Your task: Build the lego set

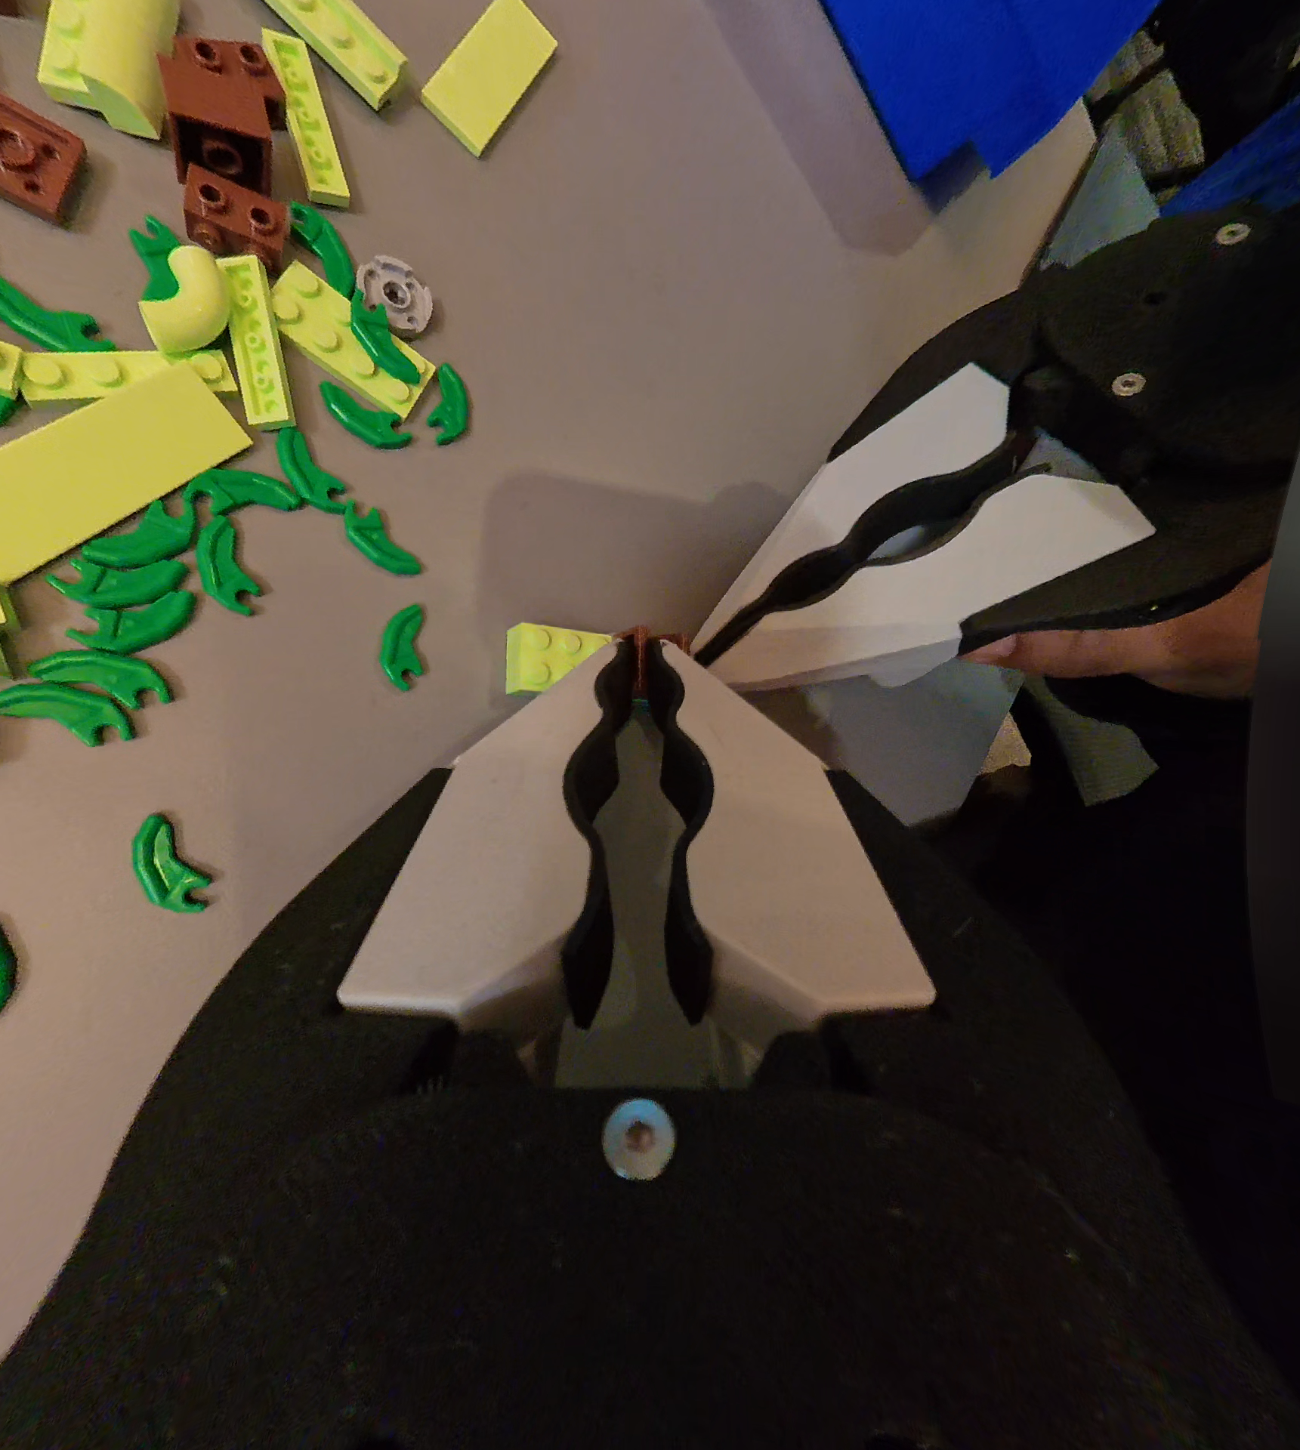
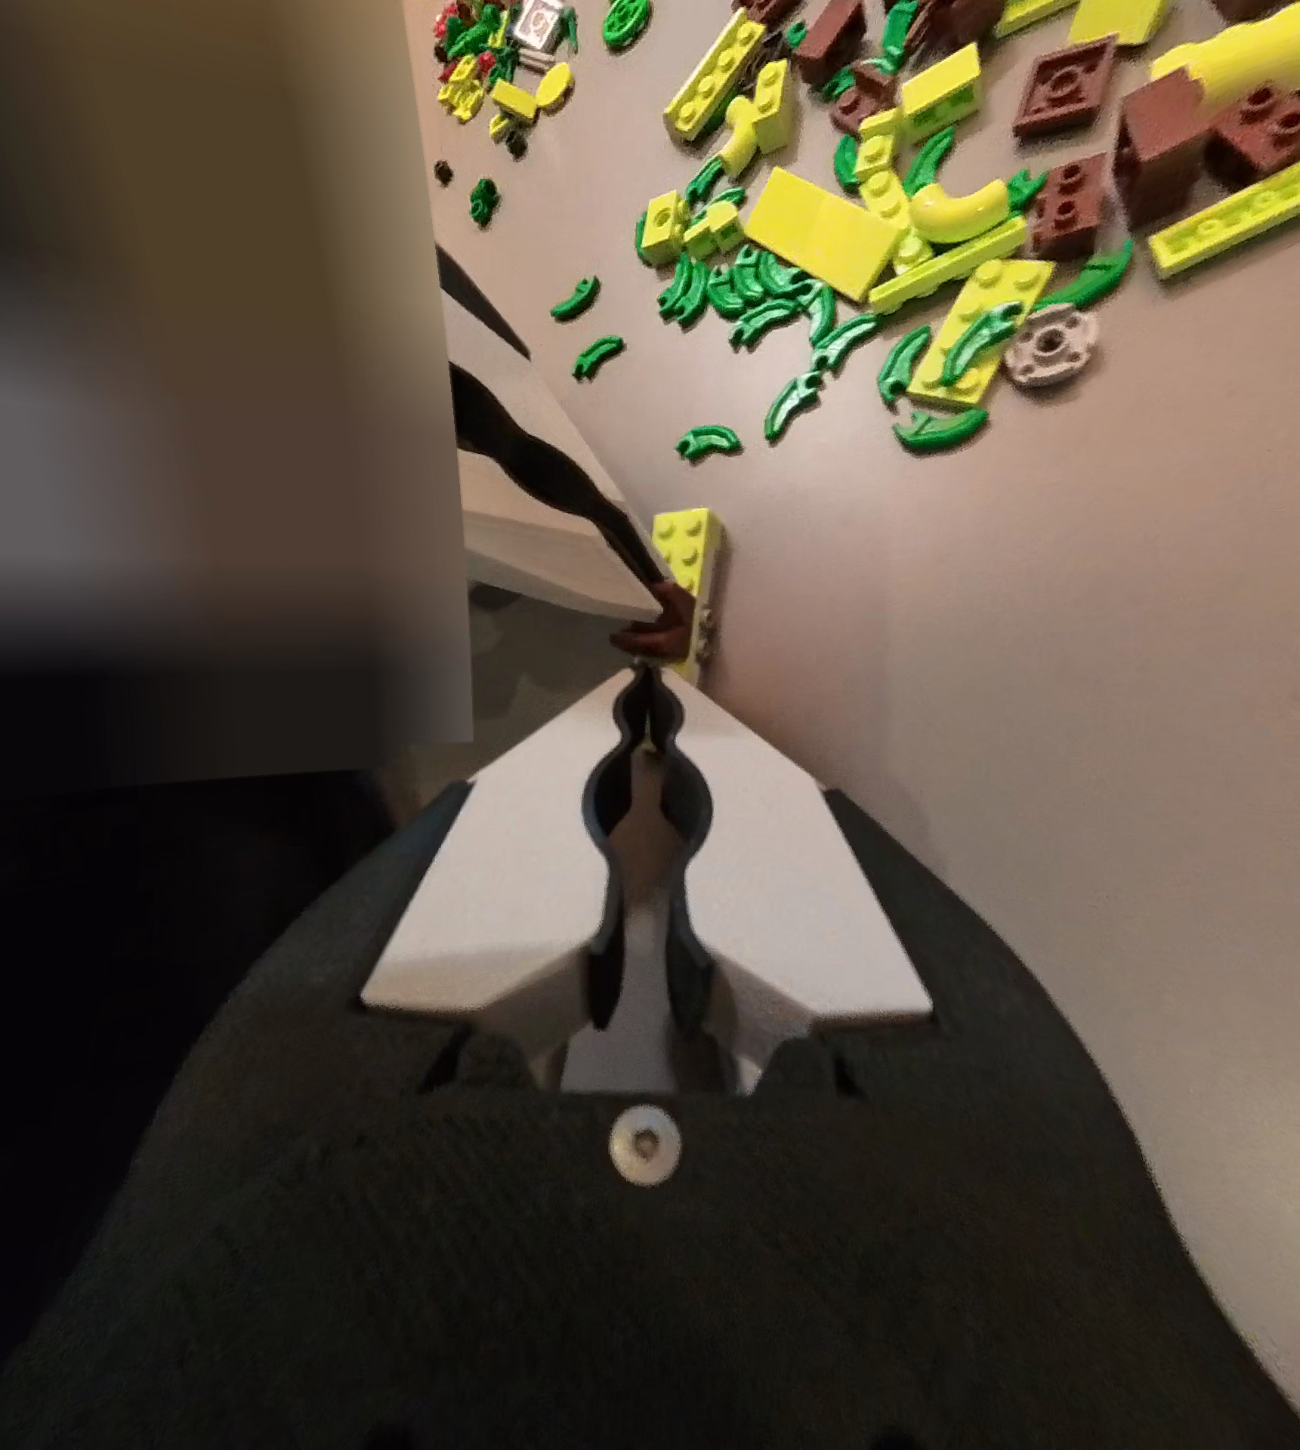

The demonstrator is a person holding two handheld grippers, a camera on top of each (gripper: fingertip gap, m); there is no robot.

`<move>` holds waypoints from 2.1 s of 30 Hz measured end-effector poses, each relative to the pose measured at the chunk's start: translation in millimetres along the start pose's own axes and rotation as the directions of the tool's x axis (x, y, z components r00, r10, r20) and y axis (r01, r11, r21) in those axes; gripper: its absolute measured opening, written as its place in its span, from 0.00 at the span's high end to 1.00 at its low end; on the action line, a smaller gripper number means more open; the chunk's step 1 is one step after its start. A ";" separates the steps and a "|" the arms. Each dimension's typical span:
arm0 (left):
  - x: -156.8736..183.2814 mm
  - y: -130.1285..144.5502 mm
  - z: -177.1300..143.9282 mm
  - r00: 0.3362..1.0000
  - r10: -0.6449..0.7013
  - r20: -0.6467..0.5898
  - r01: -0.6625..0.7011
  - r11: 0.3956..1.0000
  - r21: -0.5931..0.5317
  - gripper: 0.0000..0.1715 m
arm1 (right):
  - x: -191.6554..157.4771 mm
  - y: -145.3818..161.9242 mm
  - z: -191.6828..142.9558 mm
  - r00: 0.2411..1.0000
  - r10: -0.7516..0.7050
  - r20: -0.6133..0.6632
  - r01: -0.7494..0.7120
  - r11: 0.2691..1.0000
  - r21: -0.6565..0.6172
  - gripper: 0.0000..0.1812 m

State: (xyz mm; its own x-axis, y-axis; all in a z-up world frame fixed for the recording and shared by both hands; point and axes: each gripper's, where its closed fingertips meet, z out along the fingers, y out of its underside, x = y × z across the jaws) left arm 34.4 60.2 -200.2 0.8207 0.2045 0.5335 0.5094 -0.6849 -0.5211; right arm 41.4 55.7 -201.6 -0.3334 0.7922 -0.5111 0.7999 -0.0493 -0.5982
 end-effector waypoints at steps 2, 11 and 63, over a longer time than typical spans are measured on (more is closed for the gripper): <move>0.5 0.5 -0.4 1.000 -0.010 -0.019 0.010 1.000 0.001 0.97 | 3.3 -1.7 -5.3 0.999 -0.022 -0.029 0.022 1.000 0.014 1.00; 4.6 -2.8 -15.5 1.000 -0.022 -0.008 0.023 0.998 0.062 0.85 | -14.2 -5.6 -6.9 0.974 -0.209 -0.091 0.221 0.964 0.149 0.85; -20.6 -25.4 -25.5 0.850 0.506 0.146 -0.527 0.825 0.206 0.74 | 31.3 -46.7 -40.0 0.746 -0.493 -0.447 0.621 0.758 0.200 0.89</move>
State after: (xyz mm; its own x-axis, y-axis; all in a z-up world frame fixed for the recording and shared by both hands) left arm -2.0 55.6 -181.0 0.9932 -0.0708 0.0921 0.0409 -0.5287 -0.8478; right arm 13.5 107.1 -164.9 -0.4204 0.8873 0.1896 0.2992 0.3328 -0.8943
